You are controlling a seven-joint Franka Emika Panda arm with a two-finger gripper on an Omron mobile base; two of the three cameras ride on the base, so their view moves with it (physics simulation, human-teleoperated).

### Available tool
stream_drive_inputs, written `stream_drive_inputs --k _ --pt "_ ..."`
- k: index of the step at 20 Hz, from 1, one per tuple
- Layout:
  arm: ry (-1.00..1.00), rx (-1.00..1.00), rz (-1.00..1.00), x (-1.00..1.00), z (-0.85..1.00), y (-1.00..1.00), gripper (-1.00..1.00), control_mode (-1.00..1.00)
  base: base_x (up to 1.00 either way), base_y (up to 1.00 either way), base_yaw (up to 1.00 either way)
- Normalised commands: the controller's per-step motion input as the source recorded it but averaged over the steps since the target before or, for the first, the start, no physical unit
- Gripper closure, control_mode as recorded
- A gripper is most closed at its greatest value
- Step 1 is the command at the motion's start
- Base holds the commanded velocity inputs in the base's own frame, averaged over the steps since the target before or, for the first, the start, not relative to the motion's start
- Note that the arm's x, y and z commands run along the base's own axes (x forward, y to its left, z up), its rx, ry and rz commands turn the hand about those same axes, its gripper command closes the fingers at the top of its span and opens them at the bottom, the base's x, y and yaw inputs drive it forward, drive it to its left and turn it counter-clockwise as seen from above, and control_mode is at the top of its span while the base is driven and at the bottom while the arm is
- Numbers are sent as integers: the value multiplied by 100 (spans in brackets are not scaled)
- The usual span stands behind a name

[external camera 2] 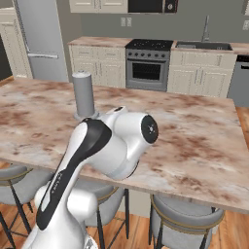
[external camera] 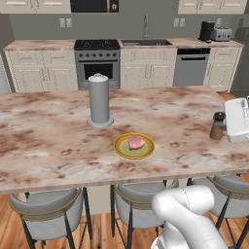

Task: Retrieve the shaker from the cabinet and place it next the steak on a plate on the dining table.

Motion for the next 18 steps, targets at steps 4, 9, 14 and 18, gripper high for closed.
stream_drive_inputs --k 4,9,14,18 --pt "-3 4 0 17 0 0 100 -100 0 0 0" --pt "0 8 -3 16 -4 0 100 -100 0 0 0" --pt "0 10 -1 20 -13 0 100 -100 0 0 0" --pt "0 9 0 24 -20 0 100 -100 0 0 0"
